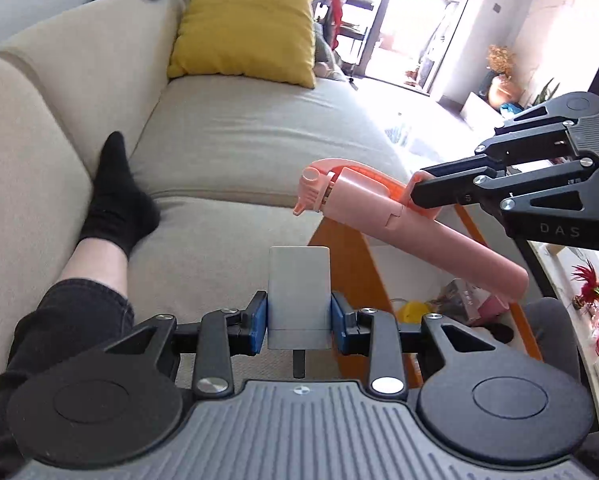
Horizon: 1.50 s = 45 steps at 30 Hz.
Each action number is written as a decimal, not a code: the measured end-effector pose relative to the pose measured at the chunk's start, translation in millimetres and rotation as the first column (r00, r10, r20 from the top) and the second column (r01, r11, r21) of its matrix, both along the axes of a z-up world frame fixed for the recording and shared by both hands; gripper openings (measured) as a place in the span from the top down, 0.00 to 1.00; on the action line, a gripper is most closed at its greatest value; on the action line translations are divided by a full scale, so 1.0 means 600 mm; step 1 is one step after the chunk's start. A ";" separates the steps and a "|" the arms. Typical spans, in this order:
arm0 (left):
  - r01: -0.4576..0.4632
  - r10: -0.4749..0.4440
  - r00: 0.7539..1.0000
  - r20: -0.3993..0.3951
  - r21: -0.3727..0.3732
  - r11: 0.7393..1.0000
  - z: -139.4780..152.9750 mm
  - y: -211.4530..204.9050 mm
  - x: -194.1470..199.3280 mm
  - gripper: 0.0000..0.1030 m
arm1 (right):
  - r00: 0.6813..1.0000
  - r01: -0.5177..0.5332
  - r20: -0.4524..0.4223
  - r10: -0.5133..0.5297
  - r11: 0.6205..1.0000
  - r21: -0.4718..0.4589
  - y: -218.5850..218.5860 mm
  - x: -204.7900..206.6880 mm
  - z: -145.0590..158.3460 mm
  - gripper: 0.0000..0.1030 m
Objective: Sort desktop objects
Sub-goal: 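Carry the selfie stick and charger over the orange box with both grippers, then open the right gripper to drop the selfie stick into the box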
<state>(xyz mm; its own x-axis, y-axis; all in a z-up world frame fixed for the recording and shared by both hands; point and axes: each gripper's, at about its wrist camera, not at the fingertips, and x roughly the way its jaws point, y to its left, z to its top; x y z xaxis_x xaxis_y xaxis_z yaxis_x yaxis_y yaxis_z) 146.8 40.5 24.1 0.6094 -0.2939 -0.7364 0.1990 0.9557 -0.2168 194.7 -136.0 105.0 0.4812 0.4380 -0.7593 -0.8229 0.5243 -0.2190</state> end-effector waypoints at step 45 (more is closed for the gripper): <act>0.372 -0.329 0.924 -0.196 0.258 0.891 -0.094 -0.263 0.164 0.64 | 0.886 -0.421 -0.008 0.463 0.799 -0.430 -0.118 0.125 -0.268 0.90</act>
